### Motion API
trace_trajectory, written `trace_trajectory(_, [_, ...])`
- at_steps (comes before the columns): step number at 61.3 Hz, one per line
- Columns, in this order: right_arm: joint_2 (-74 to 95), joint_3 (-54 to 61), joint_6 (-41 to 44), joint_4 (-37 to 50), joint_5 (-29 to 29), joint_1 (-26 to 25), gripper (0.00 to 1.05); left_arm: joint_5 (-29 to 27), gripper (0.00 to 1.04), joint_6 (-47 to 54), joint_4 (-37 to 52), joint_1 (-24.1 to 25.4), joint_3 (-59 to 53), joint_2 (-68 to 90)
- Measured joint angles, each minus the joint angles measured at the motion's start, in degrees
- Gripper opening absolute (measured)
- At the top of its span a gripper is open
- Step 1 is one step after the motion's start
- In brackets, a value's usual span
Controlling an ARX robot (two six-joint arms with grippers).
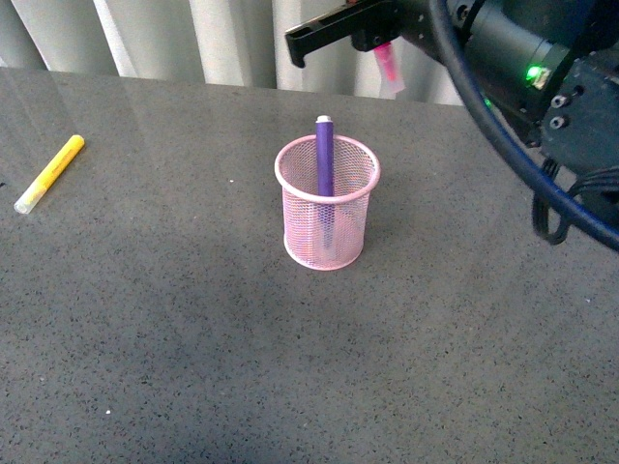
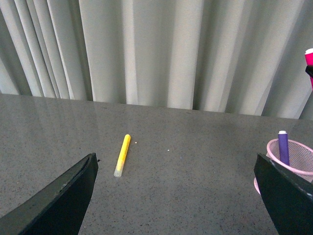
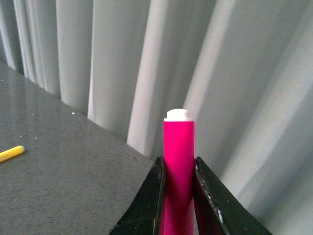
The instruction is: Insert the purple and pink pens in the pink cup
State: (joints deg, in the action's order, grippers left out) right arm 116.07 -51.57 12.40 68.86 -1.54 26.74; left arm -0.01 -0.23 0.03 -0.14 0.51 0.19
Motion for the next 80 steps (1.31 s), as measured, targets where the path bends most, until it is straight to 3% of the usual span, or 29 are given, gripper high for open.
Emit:
trace_trajectory(30, [5.31,0.0,-7.26,3.67,2.19,4.72,0.12,0.0,0.98,0.0,0.0,0.0,0.0,0.0])
trace_trajectory(73, [9.77,-0.85,-9.25,3.1,2.23,4.94,0.12,0.0,0.98,0.0,0.0,0.0,0.0,0.0])
trace_trajectory(80, [9.81,-0.31,-9.75,2.03,2.6,4.9,0.3,0.0,0.98,0.0,0.0,0.0,0.0,0.0])
